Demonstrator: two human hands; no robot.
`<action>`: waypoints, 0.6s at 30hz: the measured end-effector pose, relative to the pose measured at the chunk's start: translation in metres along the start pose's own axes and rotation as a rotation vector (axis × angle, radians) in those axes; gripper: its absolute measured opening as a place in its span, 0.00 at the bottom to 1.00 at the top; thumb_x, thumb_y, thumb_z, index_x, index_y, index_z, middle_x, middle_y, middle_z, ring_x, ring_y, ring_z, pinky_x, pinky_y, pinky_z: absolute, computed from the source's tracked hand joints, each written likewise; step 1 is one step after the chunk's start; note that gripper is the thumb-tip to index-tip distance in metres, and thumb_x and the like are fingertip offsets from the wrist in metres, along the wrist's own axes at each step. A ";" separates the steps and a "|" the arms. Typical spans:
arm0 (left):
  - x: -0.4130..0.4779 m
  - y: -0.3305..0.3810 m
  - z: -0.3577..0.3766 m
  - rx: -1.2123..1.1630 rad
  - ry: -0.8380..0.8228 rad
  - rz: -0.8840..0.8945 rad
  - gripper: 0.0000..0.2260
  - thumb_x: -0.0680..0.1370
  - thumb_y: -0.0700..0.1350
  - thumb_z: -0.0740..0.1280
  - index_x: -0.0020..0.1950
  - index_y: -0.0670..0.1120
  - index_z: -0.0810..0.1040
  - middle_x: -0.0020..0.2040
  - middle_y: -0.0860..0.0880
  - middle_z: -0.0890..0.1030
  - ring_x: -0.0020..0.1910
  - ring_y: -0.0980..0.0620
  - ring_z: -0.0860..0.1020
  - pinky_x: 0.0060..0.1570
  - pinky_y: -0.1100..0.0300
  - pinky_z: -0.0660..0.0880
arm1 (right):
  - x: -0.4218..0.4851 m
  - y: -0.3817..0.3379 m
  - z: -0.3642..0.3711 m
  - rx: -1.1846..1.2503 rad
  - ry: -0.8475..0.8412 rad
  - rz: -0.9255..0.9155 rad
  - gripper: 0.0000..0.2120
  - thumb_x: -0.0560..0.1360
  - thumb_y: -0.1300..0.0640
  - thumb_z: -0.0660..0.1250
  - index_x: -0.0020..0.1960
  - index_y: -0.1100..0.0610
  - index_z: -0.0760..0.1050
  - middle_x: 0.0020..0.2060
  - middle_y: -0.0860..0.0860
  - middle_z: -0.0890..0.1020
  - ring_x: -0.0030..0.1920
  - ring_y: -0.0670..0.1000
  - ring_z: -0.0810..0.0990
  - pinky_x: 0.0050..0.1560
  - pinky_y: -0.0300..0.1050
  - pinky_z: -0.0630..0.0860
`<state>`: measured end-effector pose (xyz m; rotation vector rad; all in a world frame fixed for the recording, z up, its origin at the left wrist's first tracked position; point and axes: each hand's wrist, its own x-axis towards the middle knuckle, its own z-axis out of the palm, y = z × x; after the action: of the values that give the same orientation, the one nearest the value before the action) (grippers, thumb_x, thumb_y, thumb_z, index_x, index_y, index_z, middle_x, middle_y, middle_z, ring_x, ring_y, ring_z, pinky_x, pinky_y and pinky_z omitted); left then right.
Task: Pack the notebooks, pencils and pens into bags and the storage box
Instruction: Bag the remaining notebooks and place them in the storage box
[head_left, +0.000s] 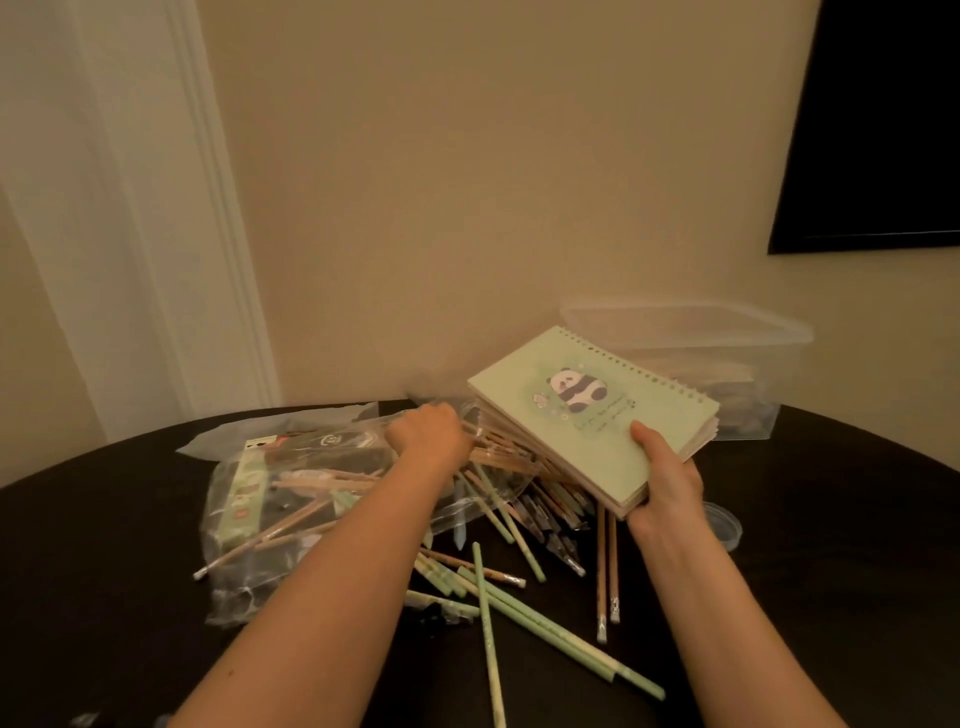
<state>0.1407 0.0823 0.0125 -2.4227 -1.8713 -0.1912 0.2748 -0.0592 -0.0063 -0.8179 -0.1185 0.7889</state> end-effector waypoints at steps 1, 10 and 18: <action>0.001 -0.002 0.001 -0.013 -0.015 -0.009 0.14 0.79 0.50 0.61 0.61 0.45 0.73 0.57 0.46 0.77 0.55 0.46 0.76 0.44 0.57 0.69 | 0.001 -0.001 -0.001 -0.005 -0.008 0.006 0.21 0.74 0.64 0.68 0.66 0.54 0.70 0.51 0.53 0.81 0.41 0.51 0.81 0.36 0.50 0.79; -0.018 -0.053 0.000 -0.197 0.149 0.166 0.10 0.77 0.47 0.60 0.39 0.46 0.74 0.45 0.44 0.77 0.47 0.45 0.75 0.46 0.53 0.71 | 0.002 -0.001 -0.001 -0.174 -0.131 0.061 0.18 0.75 0.63 0.68 0.63 0.56 0.71 0.49 0.54 0.82 0.42 0.52 0.82 0.35 0.48 0.80; -0.028 -0.095 0.017 -0.604 0.180 0.261 0.10 0.80 0.43 0.60 0.42 0.39 0.74 0.65 0.47 0.74 0.62 0.46 0.72 0.55 0.56 0.67 | -0.003 -0.002 0.001 -0.309 -0.245 0.145 0.12 0.76 0.64 0.66 0.59 0.58 0.71 0.46 0.55 0.81 0.42 0.54 0.80 0.36 0.49 0.79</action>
<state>0.0425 0.0821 -0.0100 -2.8536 -1.5581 -1.0499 0.2735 -0.0616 -0.0039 -1.0261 -0.4113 1.0219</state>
